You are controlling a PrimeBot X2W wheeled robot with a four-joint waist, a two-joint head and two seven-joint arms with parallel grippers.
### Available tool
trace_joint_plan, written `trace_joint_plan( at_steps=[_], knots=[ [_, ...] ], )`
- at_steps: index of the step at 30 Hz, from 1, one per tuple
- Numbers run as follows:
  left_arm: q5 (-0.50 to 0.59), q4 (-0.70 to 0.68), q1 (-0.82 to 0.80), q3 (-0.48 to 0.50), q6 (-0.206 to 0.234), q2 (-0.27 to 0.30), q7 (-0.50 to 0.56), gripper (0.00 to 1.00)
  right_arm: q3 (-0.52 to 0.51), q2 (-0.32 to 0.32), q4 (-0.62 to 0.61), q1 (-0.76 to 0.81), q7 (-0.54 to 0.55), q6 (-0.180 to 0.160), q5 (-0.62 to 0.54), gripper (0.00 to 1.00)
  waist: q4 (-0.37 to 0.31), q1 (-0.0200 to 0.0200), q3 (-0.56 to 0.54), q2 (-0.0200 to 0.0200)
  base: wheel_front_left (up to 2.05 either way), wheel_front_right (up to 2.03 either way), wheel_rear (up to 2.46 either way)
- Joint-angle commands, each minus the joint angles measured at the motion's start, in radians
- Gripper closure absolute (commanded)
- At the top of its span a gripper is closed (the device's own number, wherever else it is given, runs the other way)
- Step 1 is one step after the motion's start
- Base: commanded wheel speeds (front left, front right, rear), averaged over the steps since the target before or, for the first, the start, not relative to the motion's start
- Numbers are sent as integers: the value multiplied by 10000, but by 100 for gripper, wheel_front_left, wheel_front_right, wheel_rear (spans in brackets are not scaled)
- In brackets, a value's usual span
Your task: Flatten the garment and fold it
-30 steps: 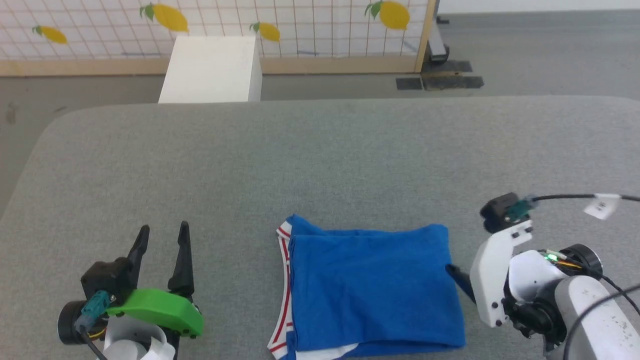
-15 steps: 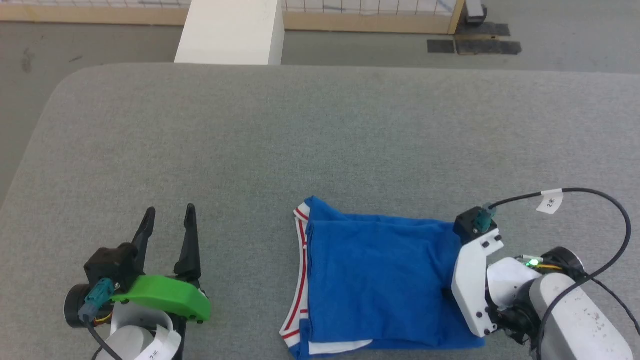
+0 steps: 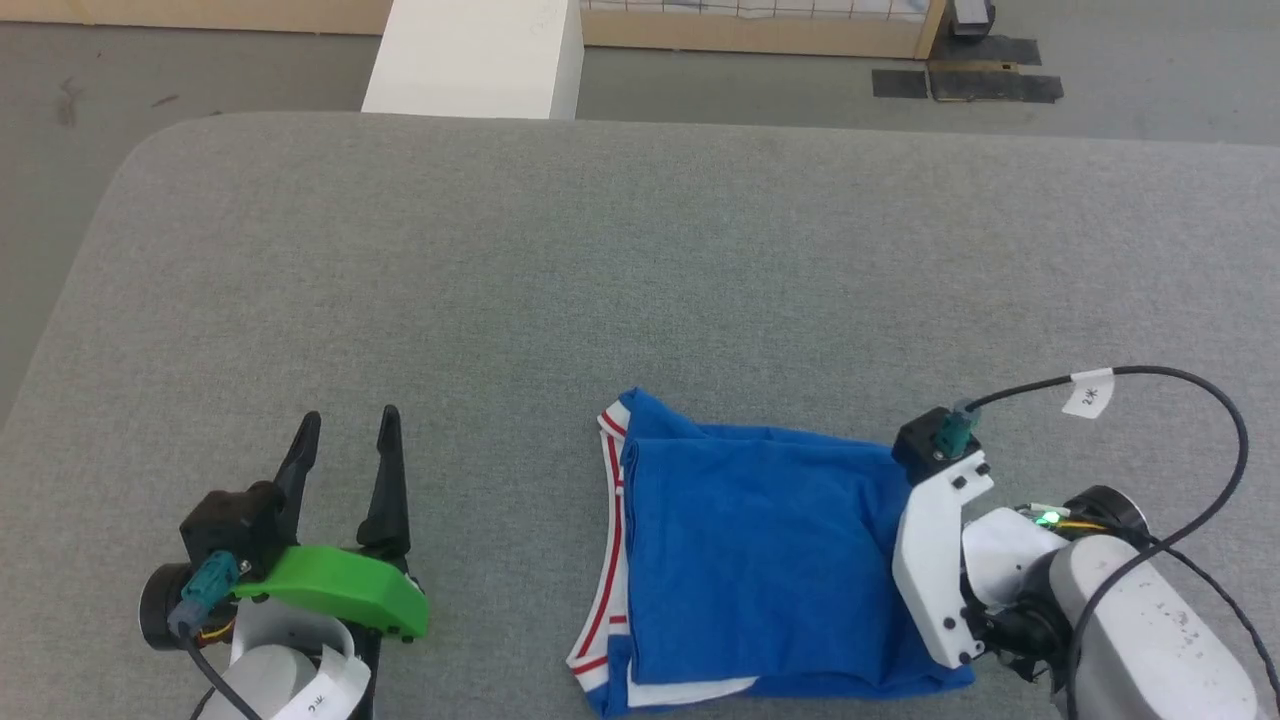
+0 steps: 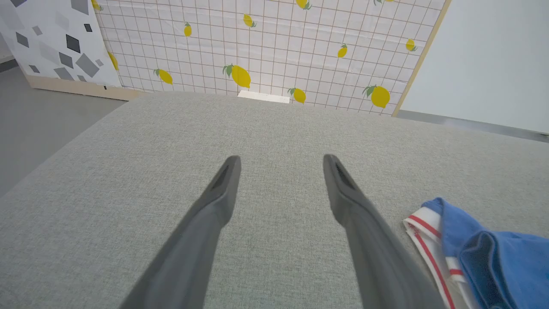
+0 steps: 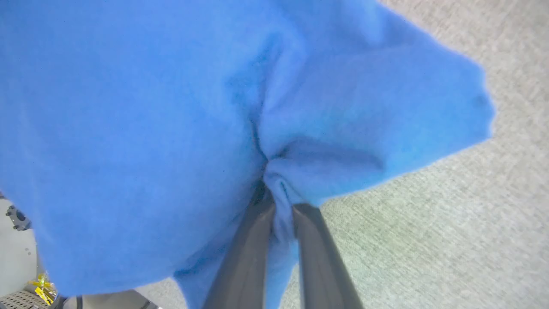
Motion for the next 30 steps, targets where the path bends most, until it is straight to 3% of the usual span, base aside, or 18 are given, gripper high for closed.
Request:
trace_joint_plan(
  at_steps=[1, 8, 14, 23, 30],
  knots=[
    [-108, 46, -151, -9, -40, -34, -99, 0, 29, -39, 274, 150, -102, -17, 115, 100, -8, 0, -70, 0, 0, 0, 0],
    [-152, 102, -125, -59, -73, -16, -108, 0, -511, -376, -158, -62, -474, -17, 239, 100, -33, 0, -304, 0, 0, 0, 0],
    [-212, 58, -17, -66, -75, 38, -82, 0, -527, -947, -742, -112, -221, -17, 405, 100, -585, 0, -535, 0, 0, 0, 0],
    [-249, -150, -70, -86, -49, 125, 10, 0, -438, -1713, -1120, -438, 220, -17, 603, 100, -2849, 0, -223, 0, 0, 0, 0],
    [-144, -321, -457, -156, -28, 234, 169, 0, -618, -1628, -723, -875, -69, -17, 592, 100, -4385, 0, 345, 0, 0, 0, 0]
  ],
)
